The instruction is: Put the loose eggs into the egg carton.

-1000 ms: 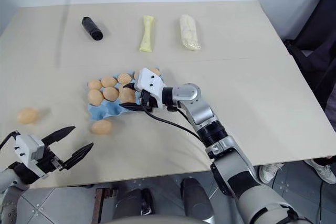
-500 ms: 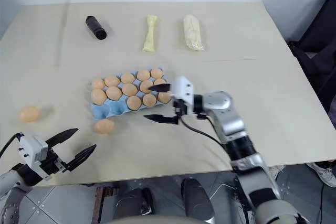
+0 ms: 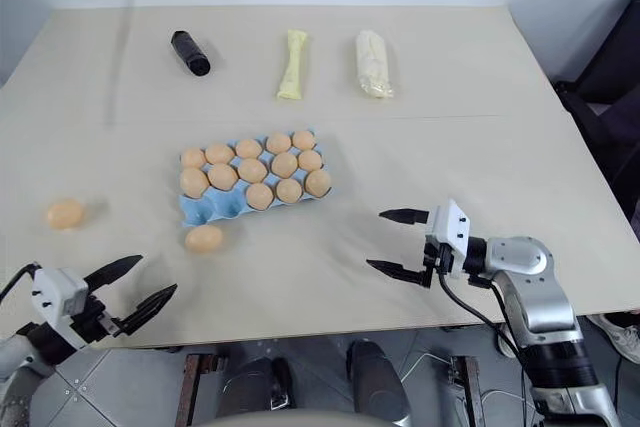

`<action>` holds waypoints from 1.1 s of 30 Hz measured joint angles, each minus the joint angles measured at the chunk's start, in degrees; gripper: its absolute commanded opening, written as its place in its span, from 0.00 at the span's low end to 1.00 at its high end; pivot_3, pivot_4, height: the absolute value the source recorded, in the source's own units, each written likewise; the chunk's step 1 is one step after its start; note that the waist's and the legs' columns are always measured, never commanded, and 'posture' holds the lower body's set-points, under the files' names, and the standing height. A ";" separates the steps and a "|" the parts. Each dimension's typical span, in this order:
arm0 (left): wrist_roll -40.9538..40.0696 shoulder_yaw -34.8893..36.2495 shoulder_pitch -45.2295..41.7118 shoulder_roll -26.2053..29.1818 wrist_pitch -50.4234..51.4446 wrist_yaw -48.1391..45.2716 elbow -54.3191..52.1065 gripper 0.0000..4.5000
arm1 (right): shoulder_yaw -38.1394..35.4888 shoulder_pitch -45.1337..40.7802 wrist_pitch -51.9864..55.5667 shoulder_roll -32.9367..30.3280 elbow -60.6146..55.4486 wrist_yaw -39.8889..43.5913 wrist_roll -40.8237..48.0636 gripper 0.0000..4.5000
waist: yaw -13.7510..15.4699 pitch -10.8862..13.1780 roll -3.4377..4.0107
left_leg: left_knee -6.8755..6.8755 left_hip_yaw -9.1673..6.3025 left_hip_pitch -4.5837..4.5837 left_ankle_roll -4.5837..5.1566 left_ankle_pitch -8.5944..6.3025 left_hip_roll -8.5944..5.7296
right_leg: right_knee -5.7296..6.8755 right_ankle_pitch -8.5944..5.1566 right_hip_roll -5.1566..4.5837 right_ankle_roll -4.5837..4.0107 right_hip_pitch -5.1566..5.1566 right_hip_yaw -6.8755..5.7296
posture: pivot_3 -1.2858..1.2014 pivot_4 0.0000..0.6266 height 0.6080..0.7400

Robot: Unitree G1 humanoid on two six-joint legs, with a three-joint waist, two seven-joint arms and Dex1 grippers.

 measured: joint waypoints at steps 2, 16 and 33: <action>0.85 -1.78 -1.77 -1.47 0.12 2.08 -0.85 1.00 | -1.06 0.28 0.01 -0.15 -1.11 -0.78 0.23 0.99 | 0.08 0.00 0.00 | 0.03 0.01 0.02 0.03 0.03 -0.02 | 0.01 0.01 0.02 0.01 0.01 0.07 | 0.52 0.24 1.00; 7.40 -13.00 -10.16 -9.88 1.05 14.28 -1.51 0.67 | 1.71 -1.75 2.05 2.45 -5.22 -5.06 1.08 1.00 | 0.74 -0.01 -0.02 | 0.16 0.01 0.03 0.02 0.06 -0.08 | 0.10 0.08 0.14 0.05 0.01 0.18 | 0.52 0.24 1.00; 0.78 -12.00 -12.89 -1.35 2.38 6.23 -8.48 0.19 | 4.97 -4.41 2.87 4.89 -8.11 -4.94 3.02 1.00 | 1.23 -0.01 -0.02 | 0.16 0.00 0.02 0.09 0.12 -0.19 | 0.11 0.07 0.17 0.03 0.03 0.13 | 0.52 0.24 1.00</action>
